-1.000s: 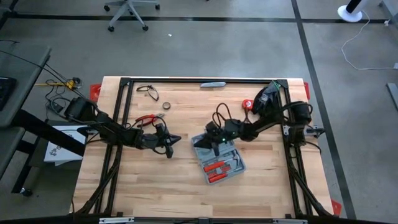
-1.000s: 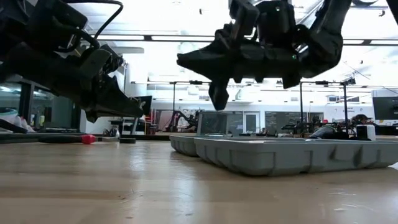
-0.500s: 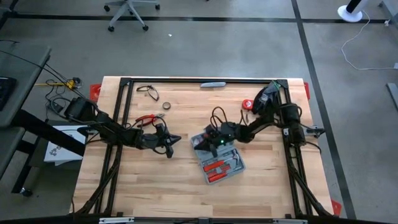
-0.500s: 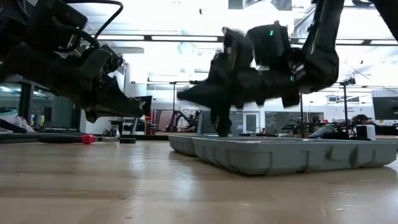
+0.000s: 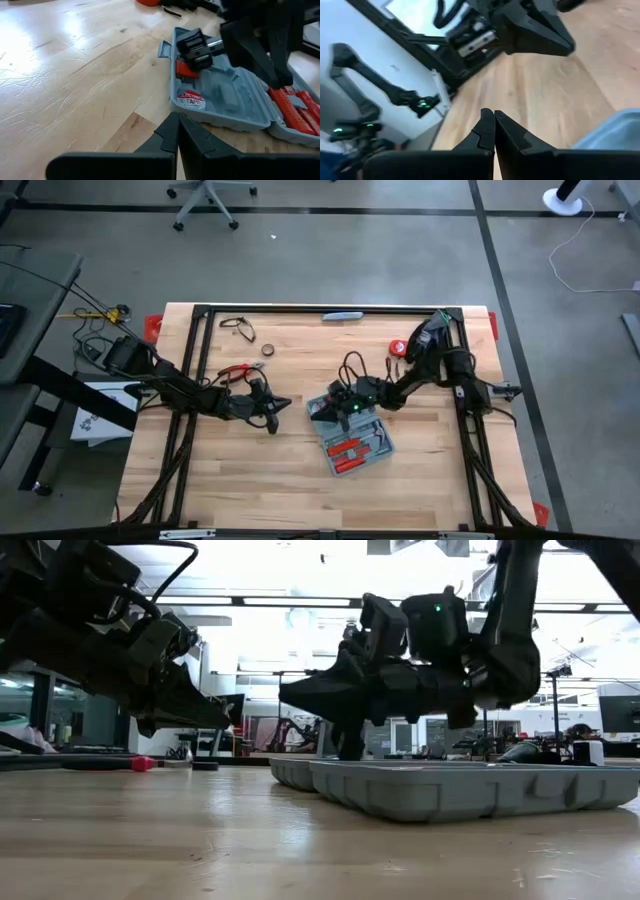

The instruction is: Prefit tool cases

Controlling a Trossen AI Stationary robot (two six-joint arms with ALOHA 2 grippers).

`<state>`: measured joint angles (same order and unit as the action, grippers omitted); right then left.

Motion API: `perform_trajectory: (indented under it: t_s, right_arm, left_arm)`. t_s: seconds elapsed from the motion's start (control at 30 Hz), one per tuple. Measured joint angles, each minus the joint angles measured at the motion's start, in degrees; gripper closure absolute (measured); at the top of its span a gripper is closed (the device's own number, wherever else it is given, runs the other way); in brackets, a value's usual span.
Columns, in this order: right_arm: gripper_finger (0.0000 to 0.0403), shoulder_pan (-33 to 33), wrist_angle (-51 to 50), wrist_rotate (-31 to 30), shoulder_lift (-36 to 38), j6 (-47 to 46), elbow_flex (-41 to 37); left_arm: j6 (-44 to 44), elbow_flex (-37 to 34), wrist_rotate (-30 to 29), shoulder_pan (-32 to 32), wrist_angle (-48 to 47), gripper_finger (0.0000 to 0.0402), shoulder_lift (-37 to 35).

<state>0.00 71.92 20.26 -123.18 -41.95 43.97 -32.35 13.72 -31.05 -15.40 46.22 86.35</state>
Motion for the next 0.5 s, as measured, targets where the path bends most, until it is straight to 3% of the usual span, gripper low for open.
perform_trajectory:
  t_s: [0.33,0.5]
  right_arm:
    - [0.0403,-0.64,-3.12,3.59,6.63,2.99,-1.97]
    - [0.0403,-2.07,-13.41,-1.57,14.67,8.95,-9.27]
  left_arm:
    - [-0.93,0.00,0.11,0.00,0.04,0.0401,0.00]
    - [-1.84,2.04,-0.21,0.27,-0.05,0.0401,0.66]
